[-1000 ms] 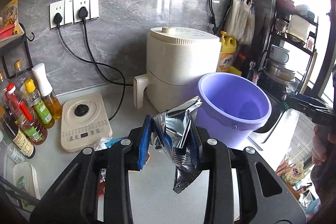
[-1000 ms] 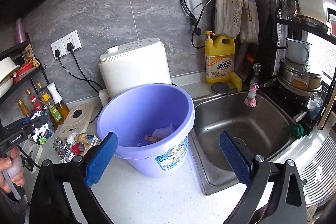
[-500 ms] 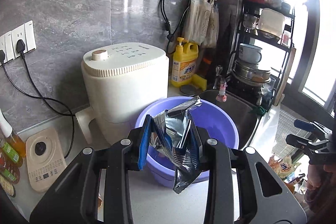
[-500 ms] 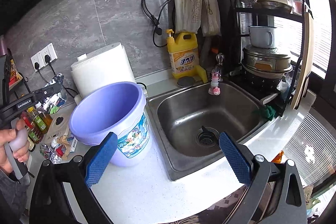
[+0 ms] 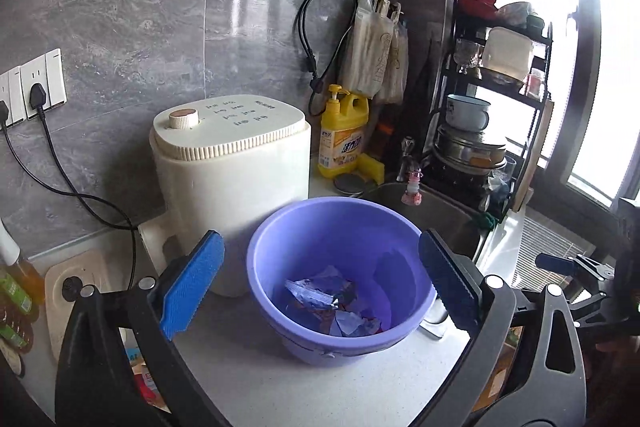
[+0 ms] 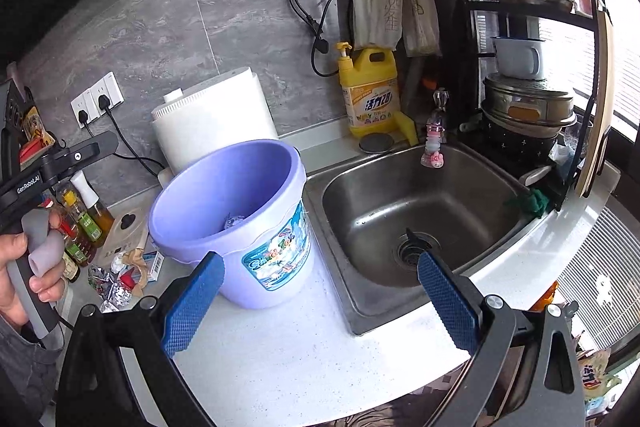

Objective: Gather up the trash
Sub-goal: 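Grasp the brown paper bag with the right tool while the left tool grasps the silver snack bag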

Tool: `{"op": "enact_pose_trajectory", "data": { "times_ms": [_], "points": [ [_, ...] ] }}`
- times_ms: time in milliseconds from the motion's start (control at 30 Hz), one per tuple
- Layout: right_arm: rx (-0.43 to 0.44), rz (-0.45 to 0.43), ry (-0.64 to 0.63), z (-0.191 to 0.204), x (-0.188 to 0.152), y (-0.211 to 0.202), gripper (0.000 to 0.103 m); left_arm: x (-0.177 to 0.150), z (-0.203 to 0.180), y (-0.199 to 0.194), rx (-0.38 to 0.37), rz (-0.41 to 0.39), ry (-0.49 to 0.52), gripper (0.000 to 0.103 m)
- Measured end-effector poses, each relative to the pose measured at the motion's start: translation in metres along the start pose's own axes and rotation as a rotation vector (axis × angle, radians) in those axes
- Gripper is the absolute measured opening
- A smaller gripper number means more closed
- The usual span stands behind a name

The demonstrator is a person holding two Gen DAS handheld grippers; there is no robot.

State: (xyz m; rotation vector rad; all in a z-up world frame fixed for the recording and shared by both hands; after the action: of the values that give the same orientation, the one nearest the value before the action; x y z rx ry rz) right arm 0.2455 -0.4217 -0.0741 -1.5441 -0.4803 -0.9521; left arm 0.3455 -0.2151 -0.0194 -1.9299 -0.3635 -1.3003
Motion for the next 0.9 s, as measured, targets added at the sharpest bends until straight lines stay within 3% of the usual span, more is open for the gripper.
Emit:
{"op": "enact_pose_trajectory", "data": {
  "times_ms": [533, 900],
  "points": [
    [0.186, 0.052, -0.149, 0.104, -0.034, -0.002, 0.095, -0.075, 0.078, -0.105, 0.234, 0.003, -0.176, 0.097],
    [0.304, 0.083, -0.259, 0.169, -0.055, -0.008, 0.092, -0.127, 0.115, -0.161, 0.339, -0.002, -0.299, 0.097]
  ]
}}
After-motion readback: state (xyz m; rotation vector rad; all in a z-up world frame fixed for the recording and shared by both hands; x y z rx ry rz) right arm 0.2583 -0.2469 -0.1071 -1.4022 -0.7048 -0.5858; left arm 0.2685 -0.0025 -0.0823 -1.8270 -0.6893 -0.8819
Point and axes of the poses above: each gripper's, at about its wrist camera, not at the fingertips, and y roughly the way its jaws point, z to its left, x to its top, the point moved 8 cm from there along y, roughly the way its jaws point, and after that the axes turned 15 degrees about -x, right-handed, at the moved point
